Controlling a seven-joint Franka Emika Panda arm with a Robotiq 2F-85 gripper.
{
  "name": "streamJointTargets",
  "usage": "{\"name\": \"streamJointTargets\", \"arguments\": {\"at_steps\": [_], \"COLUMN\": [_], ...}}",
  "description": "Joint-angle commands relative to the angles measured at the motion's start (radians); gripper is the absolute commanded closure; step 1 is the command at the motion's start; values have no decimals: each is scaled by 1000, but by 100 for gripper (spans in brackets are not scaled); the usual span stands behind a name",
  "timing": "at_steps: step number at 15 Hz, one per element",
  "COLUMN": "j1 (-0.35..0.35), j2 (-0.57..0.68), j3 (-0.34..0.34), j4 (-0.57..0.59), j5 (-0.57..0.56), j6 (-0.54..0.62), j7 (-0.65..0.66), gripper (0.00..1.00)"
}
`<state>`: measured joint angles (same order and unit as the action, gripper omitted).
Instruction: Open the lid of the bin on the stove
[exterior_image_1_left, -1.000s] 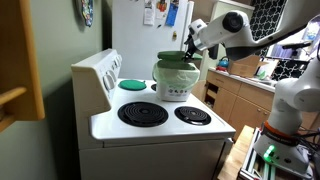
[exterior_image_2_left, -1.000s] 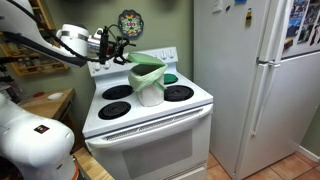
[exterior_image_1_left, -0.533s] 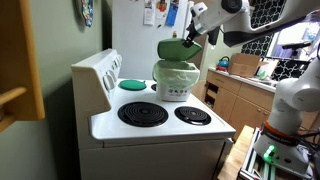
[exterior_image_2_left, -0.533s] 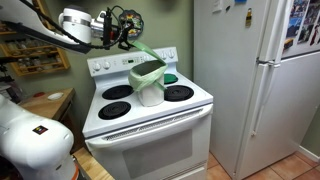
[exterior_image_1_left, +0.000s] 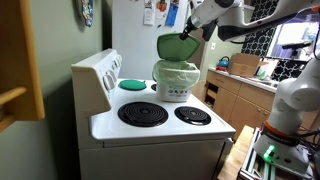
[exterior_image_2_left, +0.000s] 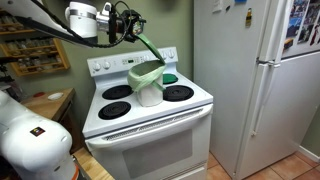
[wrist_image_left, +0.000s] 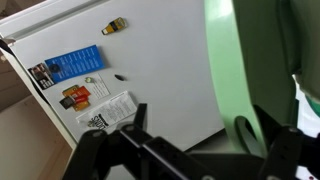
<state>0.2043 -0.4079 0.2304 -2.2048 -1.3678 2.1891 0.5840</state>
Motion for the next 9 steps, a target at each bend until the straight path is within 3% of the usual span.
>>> {"name": "streamJointTargets", "arguments": {"at_steps": [1,9], "j1": [-17,-20], "j2": [41,84], "j3": [6,-1], "j4": [29,41], "j5": [-40,-76], "j6": [-29,-98], "j7": [127,268], "gripper": [0,0]}}
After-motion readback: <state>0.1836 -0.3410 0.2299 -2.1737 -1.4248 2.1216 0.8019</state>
